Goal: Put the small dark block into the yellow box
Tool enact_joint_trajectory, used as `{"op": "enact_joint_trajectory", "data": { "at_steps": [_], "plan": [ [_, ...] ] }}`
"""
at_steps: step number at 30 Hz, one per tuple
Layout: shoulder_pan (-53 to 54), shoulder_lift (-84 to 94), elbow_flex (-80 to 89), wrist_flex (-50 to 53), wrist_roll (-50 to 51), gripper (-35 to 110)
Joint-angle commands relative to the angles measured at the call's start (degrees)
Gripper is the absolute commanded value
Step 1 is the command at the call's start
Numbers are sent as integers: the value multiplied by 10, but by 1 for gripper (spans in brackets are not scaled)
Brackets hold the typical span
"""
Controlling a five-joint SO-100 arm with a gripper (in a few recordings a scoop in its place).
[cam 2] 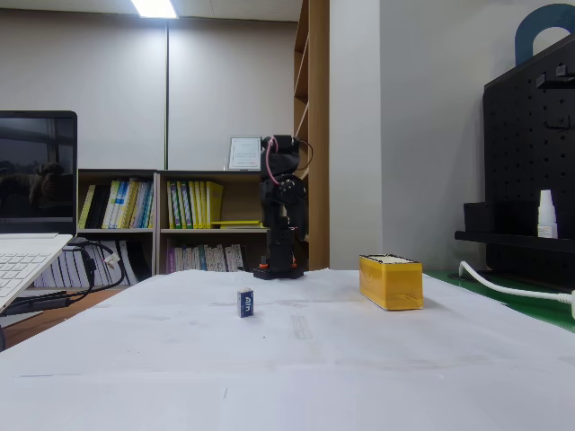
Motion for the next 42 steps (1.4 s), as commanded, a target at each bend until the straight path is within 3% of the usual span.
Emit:
{"op": "enact_joint_trajectory", "data": {
  "at_steps": [1,11,12,16,19,29,42],
  "plan": [
    [33,61,120,10,24,21],
    [87,222,279,53,26,21],
    [91,234,289,56,23,28],
    [92,256,317,64,-12,30],
    [94,268,327,73,-81,30],
    [117,326,406,91,-452,29],
    [175,415,512,110,-796,27]
  ]
}}
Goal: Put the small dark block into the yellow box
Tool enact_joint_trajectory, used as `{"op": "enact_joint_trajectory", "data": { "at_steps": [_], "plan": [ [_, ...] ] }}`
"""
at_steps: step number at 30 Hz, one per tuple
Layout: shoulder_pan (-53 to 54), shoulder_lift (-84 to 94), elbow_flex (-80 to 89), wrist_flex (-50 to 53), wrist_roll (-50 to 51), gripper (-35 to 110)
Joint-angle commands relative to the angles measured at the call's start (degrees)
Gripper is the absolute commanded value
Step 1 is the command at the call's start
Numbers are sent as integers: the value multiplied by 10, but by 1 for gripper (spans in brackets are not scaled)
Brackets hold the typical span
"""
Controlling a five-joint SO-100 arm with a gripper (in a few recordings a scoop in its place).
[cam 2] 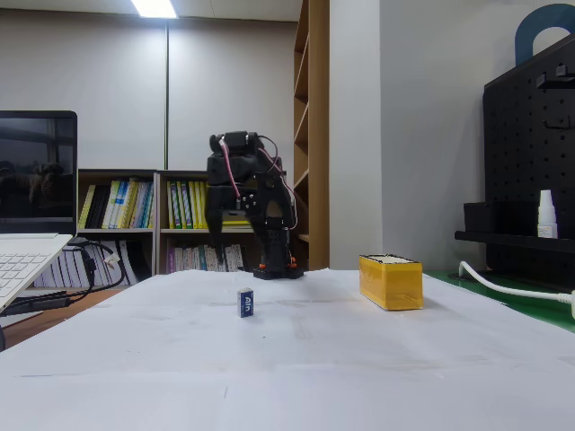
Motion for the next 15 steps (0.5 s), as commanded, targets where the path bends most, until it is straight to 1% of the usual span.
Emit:
{"op": "enact_joint_trajectory", "data": {
  "at_steps": [1,3,6,13,15],
  "plan": [
    [18,-2,53,9,-173,27],
    [15,-2,45,1,-175,27],
    [12,5,46,1,-199,20],
    [3,24,41,-21,-297,20],
    [-4,24,41,-23,-312,20]
  ]
}}
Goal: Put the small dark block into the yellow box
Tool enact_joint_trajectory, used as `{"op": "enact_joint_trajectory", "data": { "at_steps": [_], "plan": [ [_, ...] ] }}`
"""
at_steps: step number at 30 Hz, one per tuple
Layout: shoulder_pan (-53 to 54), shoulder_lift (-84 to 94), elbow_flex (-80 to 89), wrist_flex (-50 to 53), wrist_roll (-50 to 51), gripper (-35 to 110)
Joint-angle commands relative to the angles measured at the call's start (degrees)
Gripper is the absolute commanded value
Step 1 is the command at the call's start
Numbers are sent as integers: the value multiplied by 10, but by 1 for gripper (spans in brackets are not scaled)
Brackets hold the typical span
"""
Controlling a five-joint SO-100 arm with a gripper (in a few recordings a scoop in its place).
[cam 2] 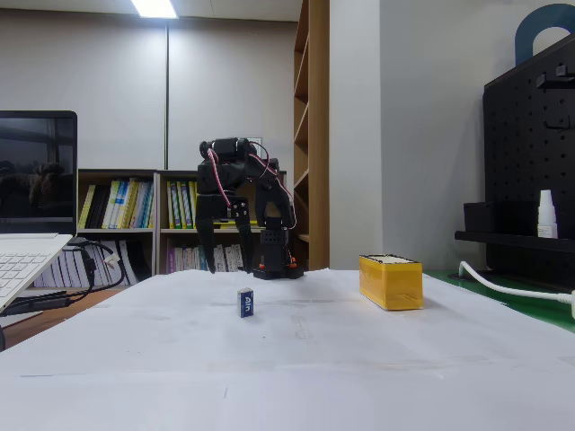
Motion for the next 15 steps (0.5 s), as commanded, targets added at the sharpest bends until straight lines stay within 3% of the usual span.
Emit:
{"op": "enact_joint_trajectory", "data": {
  "at_steps": [1,15],
  "plan": [
    [-6,-5,39,-4,-312,20],
    [-27,-5,5,-7,-352,20]
  ]
}}
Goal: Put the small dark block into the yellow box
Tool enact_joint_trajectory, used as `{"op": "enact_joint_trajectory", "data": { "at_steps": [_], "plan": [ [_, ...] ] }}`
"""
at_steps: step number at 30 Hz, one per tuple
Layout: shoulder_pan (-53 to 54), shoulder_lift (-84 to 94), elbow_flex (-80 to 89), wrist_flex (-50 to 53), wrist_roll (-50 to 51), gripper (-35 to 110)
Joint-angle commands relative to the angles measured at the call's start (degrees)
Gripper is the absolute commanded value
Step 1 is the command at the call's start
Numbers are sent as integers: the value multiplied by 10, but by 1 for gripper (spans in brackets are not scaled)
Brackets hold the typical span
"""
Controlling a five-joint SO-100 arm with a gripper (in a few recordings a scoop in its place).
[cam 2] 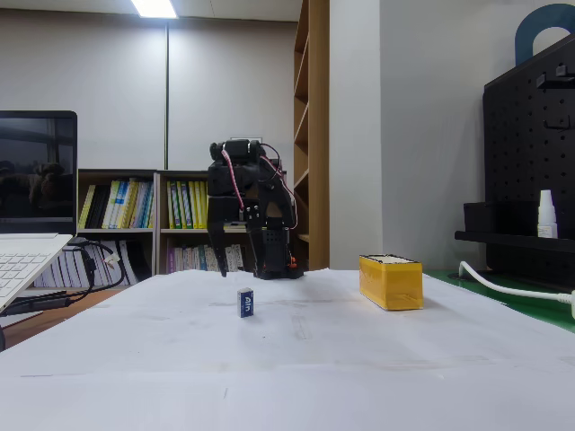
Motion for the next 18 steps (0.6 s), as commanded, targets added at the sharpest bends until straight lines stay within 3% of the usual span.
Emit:
{"op": "enact_joint_trajectory", "data": {
  "at_steps": [1,18],
  "plan": [
    [11,-6,4,-1,-356,20],
    [21,-4,-65,-54,-374,20]
  ]
}}
